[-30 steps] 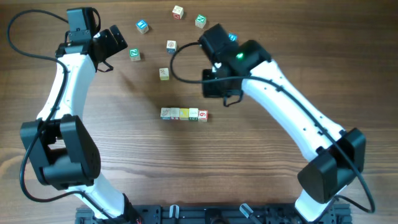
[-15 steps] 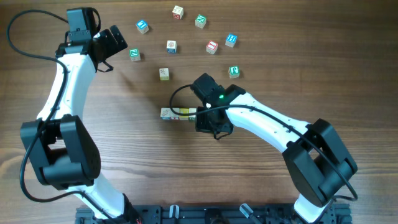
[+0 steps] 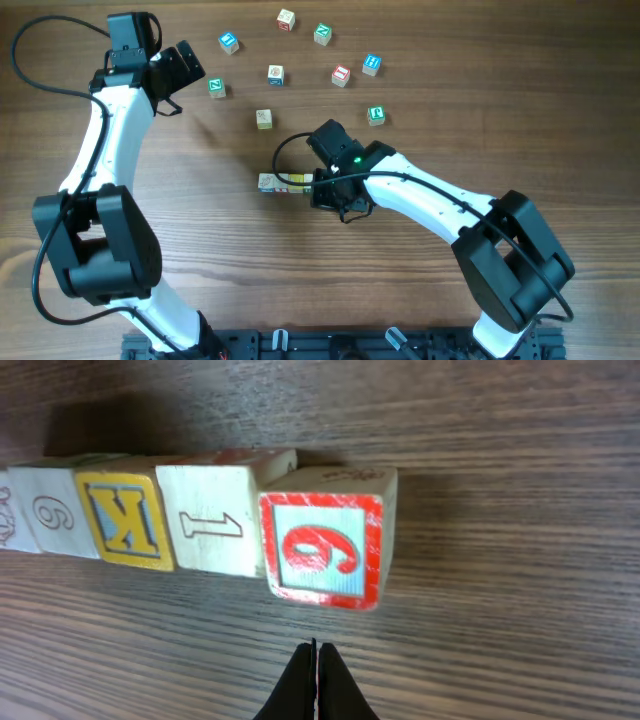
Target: Form a horizontal line
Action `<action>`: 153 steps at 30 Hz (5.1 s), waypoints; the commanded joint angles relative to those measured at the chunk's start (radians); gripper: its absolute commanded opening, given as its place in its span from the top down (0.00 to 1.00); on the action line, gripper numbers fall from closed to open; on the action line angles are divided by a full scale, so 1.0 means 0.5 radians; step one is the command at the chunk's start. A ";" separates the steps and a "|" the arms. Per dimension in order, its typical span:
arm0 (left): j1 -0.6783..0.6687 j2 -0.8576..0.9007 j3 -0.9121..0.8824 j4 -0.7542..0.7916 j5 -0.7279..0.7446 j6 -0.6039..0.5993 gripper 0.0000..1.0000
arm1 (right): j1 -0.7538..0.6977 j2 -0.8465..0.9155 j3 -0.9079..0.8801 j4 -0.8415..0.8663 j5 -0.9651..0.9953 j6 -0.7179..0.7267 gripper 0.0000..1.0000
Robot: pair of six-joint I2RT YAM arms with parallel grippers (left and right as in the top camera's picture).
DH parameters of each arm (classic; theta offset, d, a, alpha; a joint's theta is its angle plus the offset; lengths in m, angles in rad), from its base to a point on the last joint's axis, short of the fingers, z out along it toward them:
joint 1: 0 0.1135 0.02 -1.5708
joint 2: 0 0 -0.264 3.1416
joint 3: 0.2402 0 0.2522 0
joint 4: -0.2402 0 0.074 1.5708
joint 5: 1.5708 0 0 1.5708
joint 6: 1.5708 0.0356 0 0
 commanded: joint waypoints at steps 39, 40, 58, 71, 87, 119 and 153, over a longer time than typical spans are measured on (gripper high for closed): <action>-0.005 -0.004 0.005 0.005 0.002 0.010 0.00 | -0.014 0.066 -0.014 0.097 0.059 0.076 0.96; -0.005 -0.004 0.005 0.005 0.002 0.010 0.00 | -0.016 0.066 -0.014 0.108 0.060 0.075 0.96; -0.005 -0.004 0.005 0.005 0.002 0.010 0.00 | -0.018 0.066 -0.014 0.086 0.112 0.111 0.96; -0.005 -0.004 0.005 0.005 0.002 0.010 0.00 | -0.018 0.066 -0.014 0.119 0.111 0.081 0.96; -0.005 -0.004 0.005 0.005 0.002 0.010 0.00 | -0.639 -0.180 0.029 -0.241 0.639 -0.503 0.92; -0.005 -0.004 0.005 0.005 0.002 0.010 0.00 | -0.777 -0.180 0.029 0.228 1.032 -0.710 0.00; 0.053 -1.598 -0.694 -0.835 0.002 0.010 0.00 | -0.777 -0.180 0.029 0.228 1.032 -0.711 0.00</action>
